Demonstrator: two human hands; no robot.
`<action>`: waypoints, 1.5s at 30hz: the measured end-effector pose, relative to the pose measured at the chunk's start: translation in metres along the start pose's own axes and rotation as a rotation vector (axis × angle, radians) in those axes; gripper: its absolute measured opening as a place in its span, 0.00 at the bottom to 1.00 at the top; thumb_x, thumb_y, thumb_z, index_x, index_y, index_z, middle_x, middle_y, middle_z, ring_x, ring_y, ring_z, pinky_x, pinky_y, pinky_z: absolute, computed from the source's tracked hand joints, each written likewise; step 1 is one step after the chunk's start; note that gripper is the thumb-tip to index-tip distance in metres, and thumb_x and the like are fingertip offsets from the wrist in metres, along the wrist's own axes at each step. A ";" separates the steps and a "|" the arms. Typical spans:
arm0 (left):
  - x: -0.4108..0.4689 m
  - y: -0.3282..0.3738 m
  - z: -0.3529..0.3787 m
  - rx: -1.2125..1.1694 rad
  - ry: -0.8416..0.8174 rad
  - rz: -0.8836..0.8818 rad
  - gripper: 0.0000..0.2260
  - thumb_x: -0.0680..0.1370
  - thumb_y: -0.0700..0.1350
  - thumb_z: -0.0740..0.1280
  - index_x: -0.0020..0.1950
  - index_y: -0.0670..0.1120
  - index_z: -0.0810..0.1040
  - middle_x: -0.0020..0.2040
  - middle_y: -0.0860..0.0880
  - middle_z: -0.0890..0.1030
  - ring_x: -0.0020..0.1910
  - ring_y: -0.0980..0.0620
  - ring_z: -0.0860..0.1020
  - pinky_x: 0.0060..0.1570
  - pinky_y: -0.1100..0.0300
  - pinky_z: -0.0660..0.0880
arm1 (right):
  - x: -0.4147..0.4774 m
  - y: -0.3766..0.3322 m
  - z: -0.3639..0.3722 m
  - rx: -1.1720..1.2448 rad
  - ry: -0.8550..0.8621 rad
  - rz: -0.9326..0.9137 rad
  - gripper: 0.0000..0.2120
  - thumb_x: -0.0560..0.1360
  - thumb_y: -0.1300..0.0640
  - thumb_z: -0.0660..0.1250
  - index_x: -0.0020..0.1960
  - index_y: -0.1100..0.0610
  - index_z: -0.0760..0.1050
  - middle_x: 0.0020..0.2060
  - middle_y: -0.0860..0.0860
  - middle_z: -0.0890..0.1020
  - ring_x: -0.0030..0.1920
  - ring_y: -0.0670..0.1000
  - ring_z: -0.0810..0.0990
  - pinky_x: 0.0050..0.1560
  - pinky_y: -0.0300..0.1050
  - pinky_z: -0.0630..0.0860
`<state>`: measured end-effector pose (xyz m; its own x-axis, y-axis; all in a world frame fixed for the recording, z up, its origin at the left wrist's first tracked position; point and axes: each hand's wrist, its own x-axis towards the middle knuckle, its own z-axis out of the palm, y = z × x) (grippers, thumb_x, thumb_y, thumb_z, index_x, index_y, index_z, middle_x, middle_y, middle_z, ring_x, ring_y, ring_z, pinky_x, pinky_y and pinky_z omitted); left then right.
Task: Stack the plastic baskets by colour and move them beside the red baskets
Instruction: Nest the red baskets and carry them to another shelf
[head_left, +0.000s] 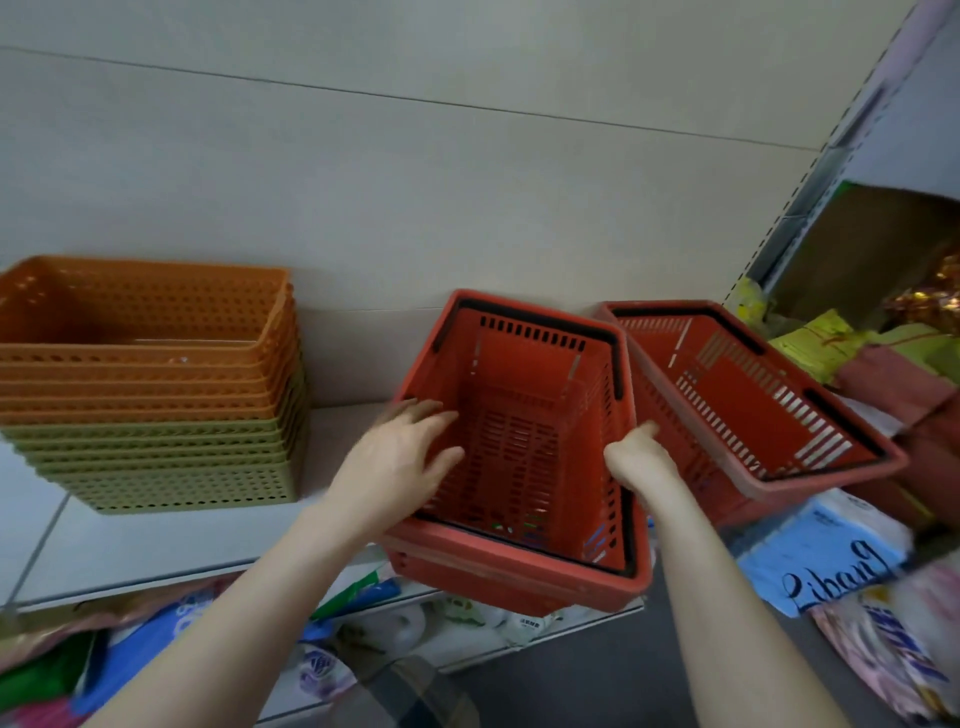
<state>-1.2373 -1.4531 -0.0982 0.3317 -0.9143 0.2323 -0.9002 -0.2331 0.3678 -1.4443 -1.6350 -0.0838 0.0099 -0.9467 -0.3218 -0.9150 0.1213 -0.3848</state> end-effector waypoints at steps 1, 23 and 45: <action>-0.004 0.004 0.005 0.088 -0.018 -0.013 0.30 0.73 0.64 0.54 0.69 0.51 0.74 0.70 0.46 0.74 0.73 0.42 0.66 0.73 0.47 0.60 | -0.002 0.002 0.001 0.004 -0.018 -0.003 0.30 0.77 0.59 0.57 0.77 0.62 0.52 0.69 0.66 0.71 0.68 0.65 0.71 0.67 0.54 0.69; -0.015 -0.068 -0.001 0.117 0.085 -0.006 0.23 0.75 0.55 0.50 0.55 0.55 0.83 0.67 0.46 0.77 0.76 0.35 0.59 0.72 0.35 0.52 | -0.023 -0.003 0.016 0.061 0.143 -0.250 0.24 0.80 0.52 0.57 0.72 0.61 0.59 0.60 0.68 0.77 0.60 0.68 0.77 0.60 0.56 0.72; 0.159 0.230 0.102 0.158 0.006 -0.009 0.28 0.75 0.57 0.61 0.71 0.44 0.70 0.64 0.44 0.77 0.60 0.40 0.78 0.57 0.51 0.75 | 0.273 0.149 -0.173 -0.202 0.342 -0.243 0.26 0.76 0.59 0.63 0.72 0.62 0.64 0.66 0.64 0.72 0.65 0.65 0.73 0.62 0.56 0.72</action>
<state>-1.4200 -1.6859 -0.0689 0.3414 -0.9101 0.2350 -0.9302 -0.2913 0.2235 -1.6477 -1.9270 -0.0790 0.1310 -0.9886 0.0737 -0.9632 -0.1445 -0.2266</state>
